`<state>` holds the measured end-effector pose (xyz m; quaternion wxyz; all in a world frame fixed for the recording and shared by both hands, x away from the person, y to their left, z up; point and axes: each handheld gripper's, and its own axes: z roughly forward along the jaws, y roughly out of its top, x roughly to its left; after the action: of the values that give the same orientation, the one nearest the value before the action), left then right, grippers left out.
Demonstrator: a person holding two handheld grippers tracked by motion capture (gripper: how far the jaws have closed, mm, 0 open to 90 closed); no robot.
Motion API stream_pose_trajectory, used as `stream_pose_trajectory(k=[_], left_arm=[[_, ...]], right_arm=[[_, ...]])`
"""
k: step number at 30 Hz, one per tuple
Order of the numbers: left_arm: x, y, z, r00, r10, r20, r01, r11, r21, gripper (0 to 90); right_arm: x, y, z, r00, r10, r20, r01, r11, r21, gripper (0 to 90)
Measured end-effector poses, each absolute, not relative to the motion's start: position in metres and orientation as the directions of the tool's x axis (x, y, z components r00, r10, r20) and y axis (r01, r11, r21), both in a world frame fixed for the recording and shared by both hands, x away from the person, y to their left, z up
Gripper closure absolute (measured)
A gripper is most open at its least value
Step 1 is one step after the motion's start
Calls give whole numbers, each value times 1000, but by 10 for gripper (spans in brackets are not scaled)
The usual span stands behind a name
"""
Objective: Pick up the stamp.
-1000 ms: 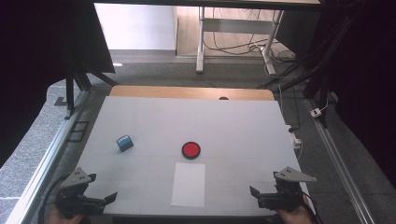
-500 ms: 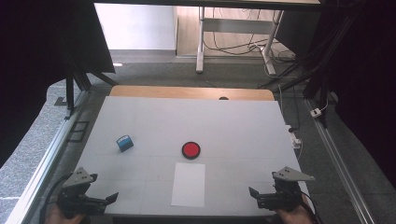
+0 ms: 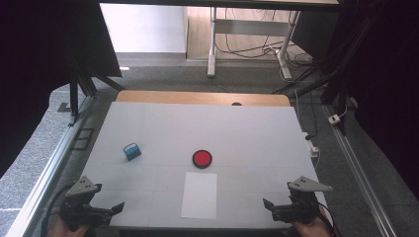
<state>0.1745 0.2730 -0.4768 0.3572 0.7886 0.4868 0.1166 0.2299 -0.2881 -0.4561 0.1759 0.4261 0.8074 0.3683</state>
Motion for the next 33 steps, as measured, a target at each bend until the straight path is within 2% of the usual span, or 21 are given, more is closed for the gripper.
stream_pose_trajectory(k=[33], left_arm=[[193,265,-473,577,800,-163,615,-295,731,0]], right_arm=[[231,-286,-457,-594,804,33,560,383,734,0]])
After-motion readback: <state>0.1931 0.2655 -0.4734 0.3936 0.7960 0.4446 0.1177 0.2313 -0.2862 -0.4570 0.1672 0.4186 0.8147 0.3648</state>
